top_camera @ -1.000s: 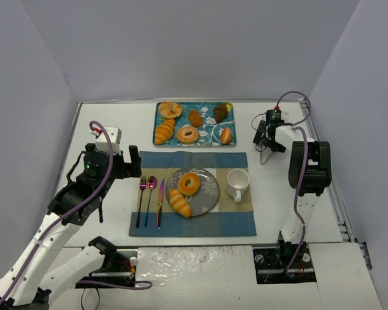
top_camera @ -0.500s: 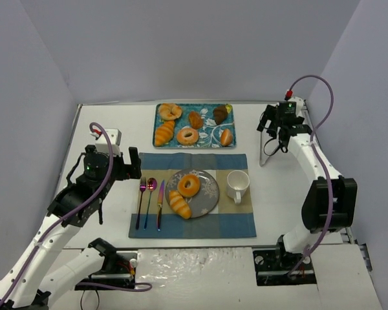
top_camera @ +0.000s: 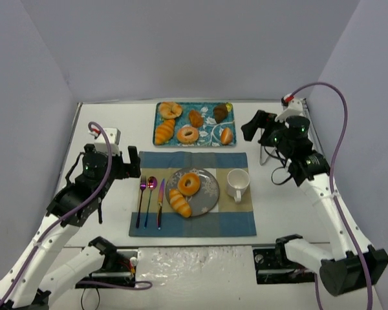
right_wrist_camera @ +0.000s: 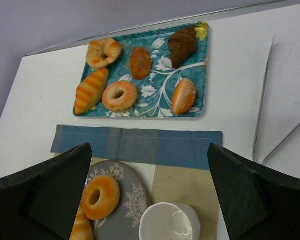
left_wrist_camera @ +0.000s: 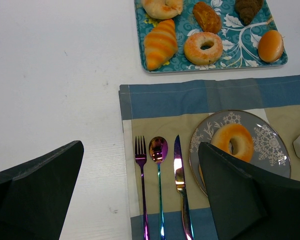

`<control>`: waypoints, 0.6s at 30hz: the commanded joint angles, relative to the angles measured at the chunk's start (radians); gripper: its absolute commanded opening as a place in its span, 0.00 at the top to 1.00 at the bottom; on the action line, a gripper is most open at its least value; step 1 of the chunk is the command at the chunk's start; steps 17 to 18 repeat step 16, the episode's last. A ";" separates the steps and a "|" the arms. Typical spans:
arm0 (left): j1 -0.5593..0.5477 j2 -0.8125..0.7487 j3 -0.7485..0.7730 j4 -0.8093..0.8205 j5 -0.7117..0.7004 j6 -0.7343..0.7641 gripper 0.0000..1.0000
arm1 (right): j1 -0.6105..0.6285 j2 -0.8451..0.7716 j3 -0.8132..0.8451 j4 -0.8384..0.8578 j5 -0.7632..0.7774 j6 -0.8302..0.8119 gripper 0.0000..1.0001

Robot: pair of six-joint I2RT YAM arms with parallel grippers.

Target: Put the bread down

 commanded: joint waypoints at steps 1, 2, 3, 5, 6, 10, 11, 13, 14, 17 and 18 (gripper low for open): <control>-0.009 -0.012 0.036 0.048 -0.017 0.020 0.03 | 0.014 -0.097 -0.010 0.052 -0.074 0.023 0.00; -0.009 -0.011 0.036 0.049 -0.016 0.020 0.03 | 0.014 -0.114 -0.014 0.052 -0.081 0.030 0.00; -0.010 -0.009 0.037 0.049 -0.014 0.020 0.03 | 0.014 -0.125 -0.019 0.053 -0.093 0.038 0.00; -0.008 -0.008 0.037 0.048 -0.013 0.020 0.03 | 0.014 -0.139 -0.029 0.052 -0.103 0.043 0.00; -0.008 -0.006 0.037 0.049 -0.013 0.020 0.03 | 0.014 -0.148 -0.036 0.053 -0.105 0.045 0.00; -0.008 -0.004 0.037 0.047 -0.019 0.020 0.03 | 0.014 -0.179 -0.051 0.052 -0.094 0.040 0.00; -0.008 -0.004 0.037 0.047 -0.021 0.020 0.03 | 0.015 -0.181 -0.050 0.052 -0.091 0.039 0.00; -0.008 -0.003 0.037 0.046 -0.022 0.020 0.03 | 0.016 -0.182 -0.049 0.051 -0.092 0.038 0.00; -0.008 -0.002 0.037 0.047 -0.022 0.020 0.03 | 0.016 -0.182 -0.049 0.051 -0.092 0.038 0.00; -0.008 -0.002 0.037 0.047 -0.023 0.020 0.03 | 0.016 -0.182 -0.051 0.050 -0.092 0.041 0.00; -0.008 -0.002 0.037 0.047 -0.023 0.020 0.03 | 0.016 -0.182 -0.051 0.050 -0.092 0.041 0.00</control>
